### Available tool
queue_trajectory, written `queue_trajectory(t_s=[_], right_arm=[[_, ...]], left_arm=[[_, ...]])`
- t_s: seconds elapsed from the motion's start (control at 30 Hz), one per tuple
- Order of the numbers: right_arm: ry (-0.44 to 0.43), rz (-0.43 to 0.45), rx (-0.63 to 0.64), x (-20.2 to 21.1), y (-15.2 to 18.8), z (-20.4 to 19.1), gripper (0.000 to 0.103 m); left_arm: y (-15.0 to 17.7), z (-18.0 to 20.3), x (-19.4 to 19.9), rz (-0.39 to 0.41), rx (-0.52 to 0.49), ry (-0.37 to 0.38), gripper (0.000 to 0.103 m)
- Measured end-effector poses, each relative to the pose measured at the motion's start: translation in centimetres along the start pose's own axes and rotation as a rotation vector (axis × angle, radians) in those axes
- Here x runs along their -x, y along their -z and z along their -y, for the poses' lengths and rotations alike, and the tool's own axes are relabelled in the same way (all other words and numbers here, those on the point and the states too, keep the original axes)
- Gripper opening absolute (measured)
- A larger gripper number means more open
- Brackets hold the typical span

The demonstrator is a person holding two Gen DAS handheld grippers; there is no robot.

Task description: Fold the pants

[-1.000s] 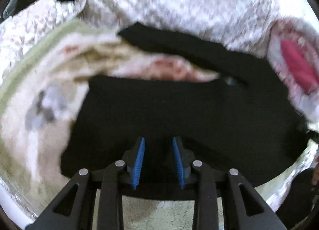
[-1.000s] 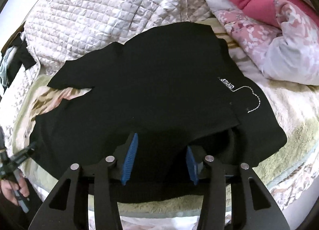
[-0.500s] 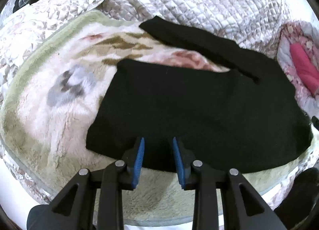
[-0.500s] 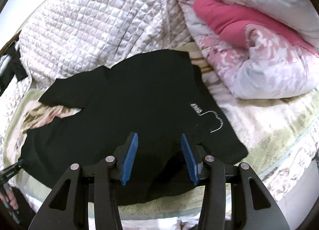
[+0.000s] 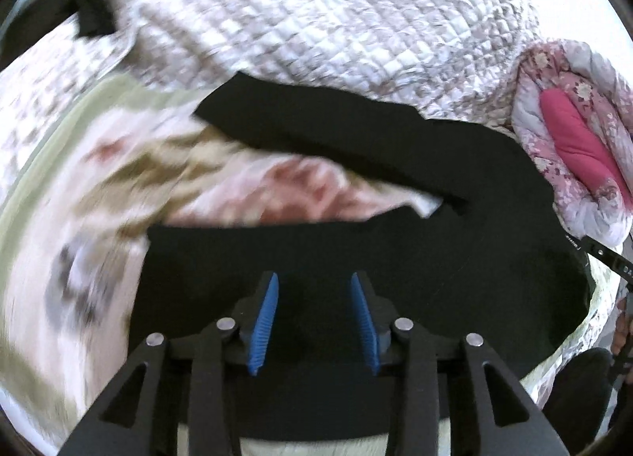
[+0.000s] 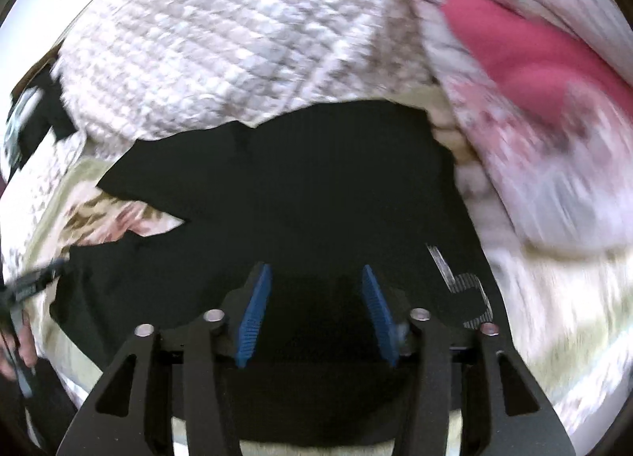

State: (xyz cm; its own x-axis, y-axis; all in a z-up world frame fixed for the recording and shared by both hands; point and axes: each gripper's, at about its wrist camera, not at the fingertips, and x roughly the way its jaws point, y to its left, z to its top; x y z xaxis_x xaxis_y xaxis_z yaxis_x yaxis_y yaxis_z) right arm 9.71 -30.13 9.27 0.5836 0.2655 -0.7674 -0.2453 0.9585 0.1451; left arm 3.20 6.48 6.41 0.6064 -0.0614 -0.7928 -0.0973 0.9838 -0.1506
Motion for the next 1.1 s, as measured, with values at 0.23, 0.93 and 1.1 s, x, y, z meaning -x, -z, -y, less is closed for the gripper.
queue_trajectory(t_s=[0.23,0.93,1.1], right_arm=[[-0.055,-0.028,0.076,-3.6,-4.9,0.2,0.066],[0.145,-0.105,0.062,-18.7,-14.9,6.8,0.077],[0.186,-0.101,0.126,-19.0,-15.1,5.9,0.005]], left_arm=[[-6.0,0.6,-3.4,0.002,-0.059,0.002,0.053],[-16.2,-6.1,-16.9,0.084,-0.058,-0.320,0.067],[-15.2,-4.9,-18.1,0.086,-0.139,-0.410,0.050]])
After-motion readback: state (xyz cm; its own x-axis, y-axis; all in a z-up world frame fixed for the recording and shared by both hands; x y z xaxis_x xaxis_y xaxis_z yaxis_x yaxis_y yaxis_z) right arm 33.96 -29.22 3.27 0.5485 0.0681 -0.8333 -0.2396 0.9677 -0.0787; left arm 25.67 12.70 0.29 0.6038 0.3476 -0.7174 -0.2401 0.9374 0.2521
